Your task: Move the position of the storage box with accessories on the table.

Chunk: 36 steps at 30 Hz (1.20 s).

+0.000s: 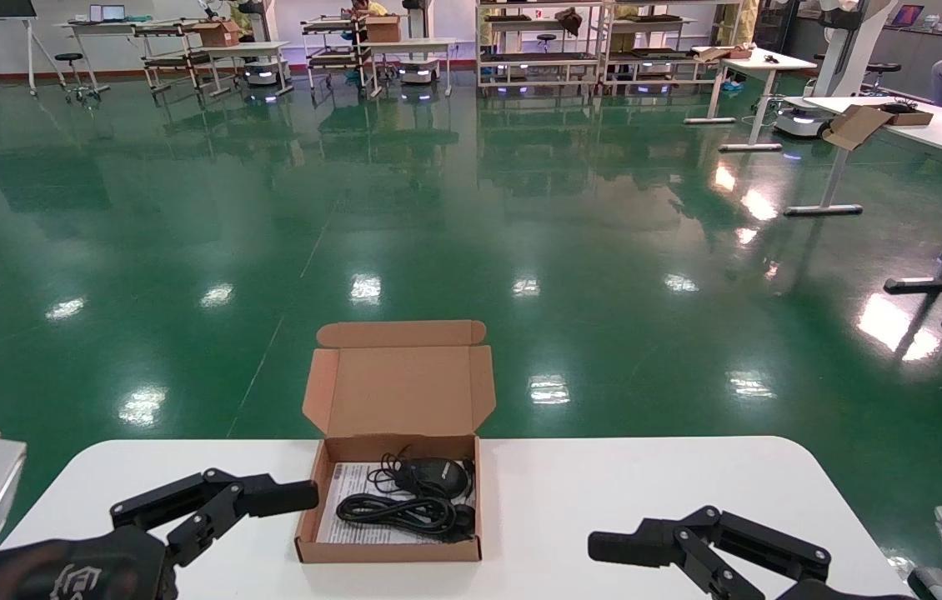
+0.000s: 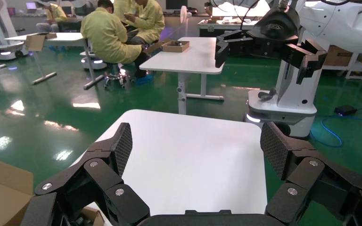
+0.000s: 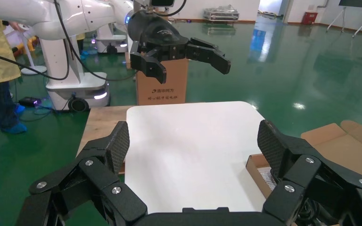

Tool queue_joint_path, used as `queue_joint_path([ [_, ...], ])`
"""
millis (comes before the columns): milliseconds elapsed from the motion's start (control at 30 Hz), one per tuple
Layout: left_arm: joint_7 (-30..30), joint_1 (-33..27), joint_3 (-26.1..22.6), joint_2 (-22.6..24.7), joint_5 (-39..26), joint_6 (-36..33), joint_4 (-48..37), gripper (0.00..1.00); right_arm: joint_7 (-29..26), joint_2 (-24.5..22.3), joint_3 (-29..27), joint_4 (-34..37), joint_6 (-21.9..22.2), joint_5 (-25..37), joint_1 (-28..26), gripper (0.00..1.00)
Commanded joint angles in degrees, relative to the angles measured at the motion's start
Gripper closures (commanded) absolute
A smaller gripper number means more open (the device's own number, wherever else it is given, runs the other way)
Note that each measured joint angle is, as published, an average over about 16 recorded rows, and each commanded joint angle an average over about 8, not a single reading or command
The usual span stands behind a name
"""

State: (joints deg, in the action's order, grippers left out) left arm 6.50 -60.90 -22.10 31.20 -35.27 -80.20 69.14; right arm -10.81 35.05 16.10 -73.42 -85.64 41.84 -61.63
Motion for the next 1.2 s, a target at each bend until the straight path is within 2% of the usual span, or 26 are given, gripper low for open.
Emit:
queue_joint_path([
  [33, 0.00, 0.00, 0.00, 0.00, 0.00, 0.00, 0.00, 0.00, -0.01, 0.00, 0.01, 0.02, 0.01, 0.00, -0.01, 0.00],
  [267, 0.00, 0.00, 0.00, 0.00, 0.00, 0.00, 0.00, 0.00, -0.23, 0.11, 0.21, 0.14, 0.19, 0.44, -0.34, 0.00],
  [400, 0.00, 0.00, 0.00, 0.00, 0.00, 0.00, 0.00, 0.00, -1.94, 1.19, 1.36, 1.01, 0.88, 2.08, -2.44, 0.00],
  [700, 0.00, 0.00, 0.00, 0.00, 0.00, 0.00, 0.00, 0.00, -13.15, 6.10, 6.88, 6.18, 3.30, 8.26, -11.44, 0.00],
  [967, 0.00, 0.00, 0.00, 0.00, 0.00, 0.00, 0.00, 0.00, -22.49, 13.39, 12.99, 15.71, 7.24, 18.42, -22.99, 0.00],
  [1200, 0.00, 0.00, 0.00, 0.00, 0.00, 0.00, 0.00, 0.00, -25.81, 22.12, 18.76, 28.34, 12.97, 29.13, -30.52, 0.00],
])
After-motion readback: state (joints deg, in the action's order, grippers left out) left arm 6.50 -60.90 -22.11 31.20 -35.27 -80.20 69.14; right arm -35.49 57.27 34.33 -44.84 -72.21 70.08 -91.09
